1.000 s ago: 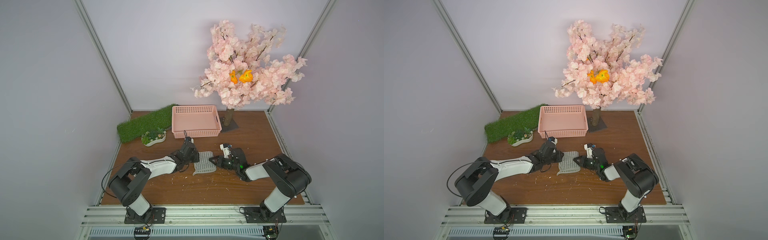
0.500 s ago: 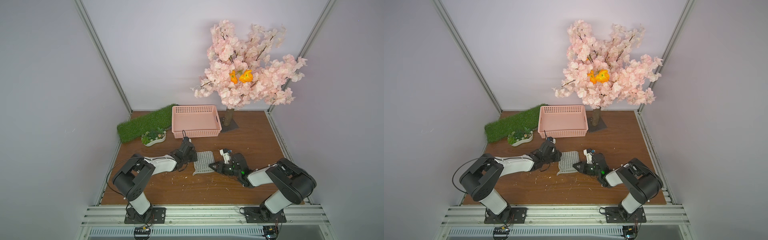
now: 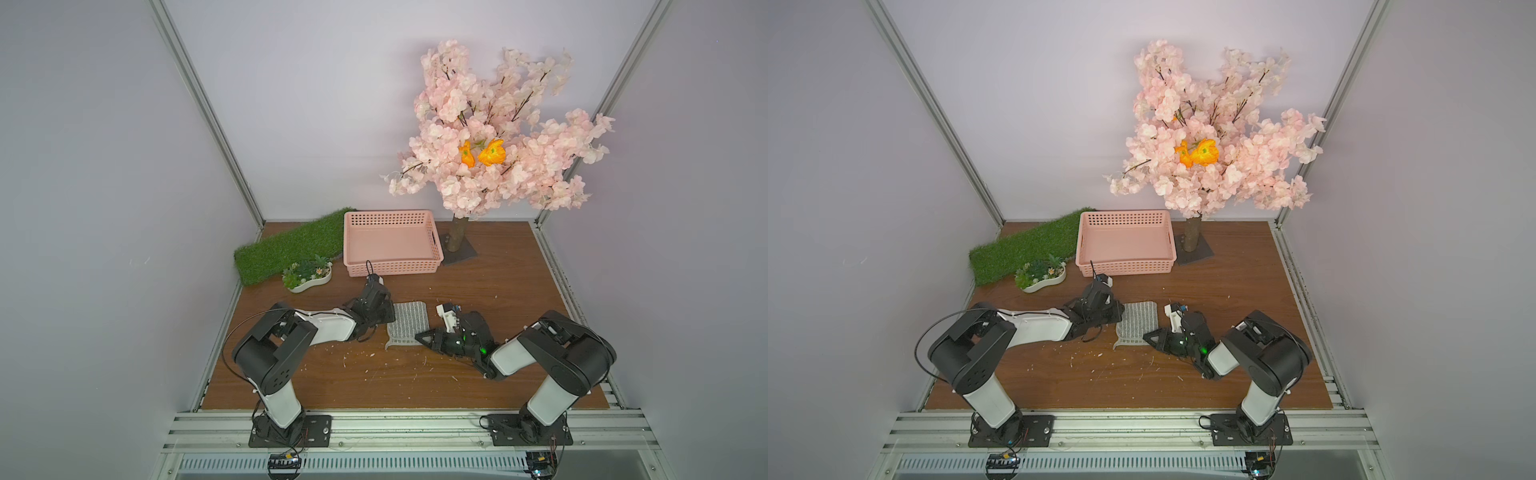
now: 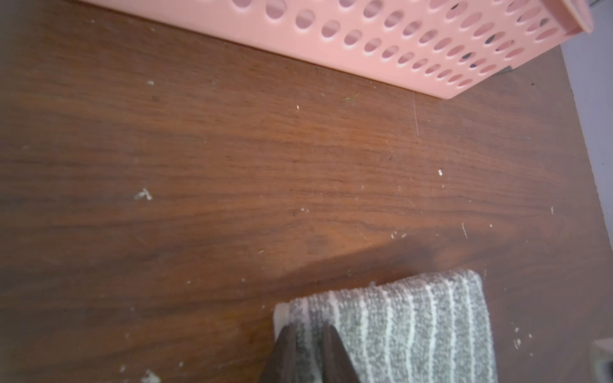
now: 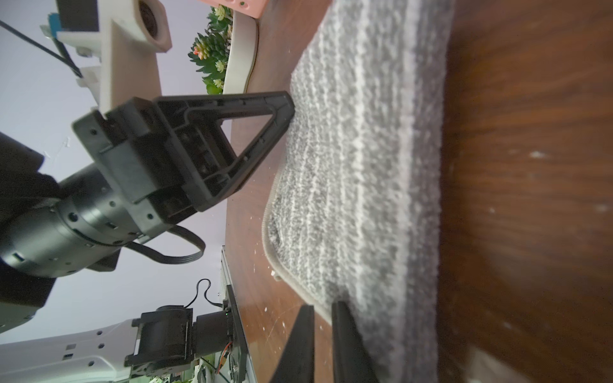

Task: Fold the square dishcloth
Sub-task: Smooth out the cleaning item at the center of the board.

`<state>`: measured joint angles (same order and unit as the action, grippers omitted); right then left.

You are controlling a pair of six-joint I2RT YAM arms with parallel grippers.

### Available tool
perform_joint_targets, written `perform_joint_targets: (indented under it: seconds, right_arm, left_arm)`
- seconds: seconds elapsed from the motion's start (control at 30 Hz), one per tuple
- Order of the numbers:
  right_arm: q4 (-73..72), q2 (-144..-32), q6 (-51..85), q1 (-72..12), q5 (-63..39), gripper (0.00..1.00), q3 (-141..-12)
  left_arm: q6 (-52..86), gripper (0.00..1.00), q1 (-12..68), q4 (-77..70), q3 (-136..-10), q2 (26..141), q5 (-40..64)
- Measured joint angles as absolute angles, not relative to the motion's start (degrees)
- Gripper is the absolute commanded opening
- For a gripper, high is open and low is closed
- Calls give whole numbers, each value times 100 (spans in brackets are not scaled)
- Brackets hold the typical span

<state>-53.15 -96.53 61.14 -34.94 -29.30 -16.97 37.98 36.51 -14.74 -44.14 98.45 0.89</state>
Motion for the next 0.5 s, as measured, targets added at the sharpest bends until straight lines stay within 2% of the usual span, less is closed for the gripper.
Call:
perform_joint_targets:
  seconds: [0.2, 0.5]
  right_arm:
    - [-4685, -9194, 5933, -3503, -2797, 17, -1892]
    - [-2397, -7465, 4987, -3450, -1787, 32, -2692]
  left_arm:
    - [3704, 26, 3645, -1466, -4423, 9749, 89]
    - [3706, 47, 3640, -1365, -4348, 8562, 27]
